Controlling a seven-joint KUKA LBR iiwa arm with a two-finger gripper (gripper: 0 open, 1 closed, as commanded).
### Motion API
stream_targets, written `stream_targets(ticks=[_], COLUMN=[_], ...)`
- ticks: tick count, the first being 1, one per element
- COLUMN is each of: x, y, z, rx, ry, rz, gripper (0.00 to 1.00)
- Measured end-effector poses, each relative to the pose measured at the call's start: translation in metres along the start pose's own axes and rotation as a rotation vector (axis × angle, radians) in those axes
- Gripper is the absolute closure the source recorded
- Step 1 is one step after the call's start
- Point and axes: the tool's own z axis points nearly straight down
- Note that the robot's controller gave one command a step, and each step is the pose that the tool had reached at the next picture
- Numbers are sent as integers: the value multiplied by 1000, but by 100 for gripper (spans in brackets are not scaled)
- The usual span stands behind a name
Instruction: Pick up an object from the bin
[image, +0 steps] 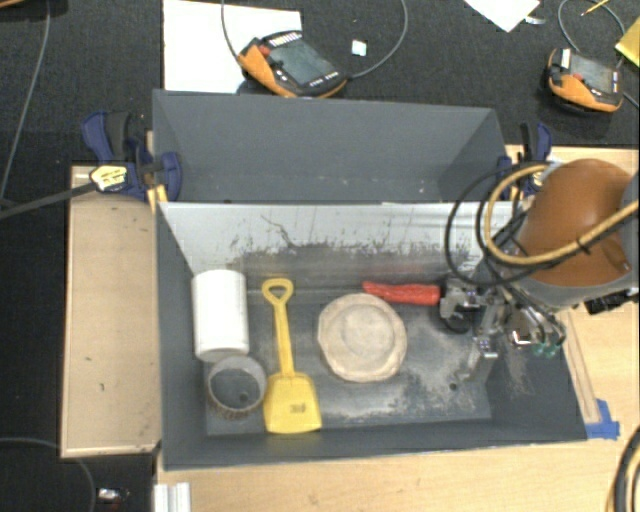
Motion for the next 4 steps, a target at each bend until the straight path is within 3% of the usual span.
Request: stream_targets(ticks=[1,2,3,4], x=[-2,-3,8,-5], y=[0,57,70,105], z=[-4,58,50,47], rx=[1,3,2,2], ry=[-8,-9,-6,-11], rz=[-5,-635,-386,-619], gripper=[0,0,0,0])
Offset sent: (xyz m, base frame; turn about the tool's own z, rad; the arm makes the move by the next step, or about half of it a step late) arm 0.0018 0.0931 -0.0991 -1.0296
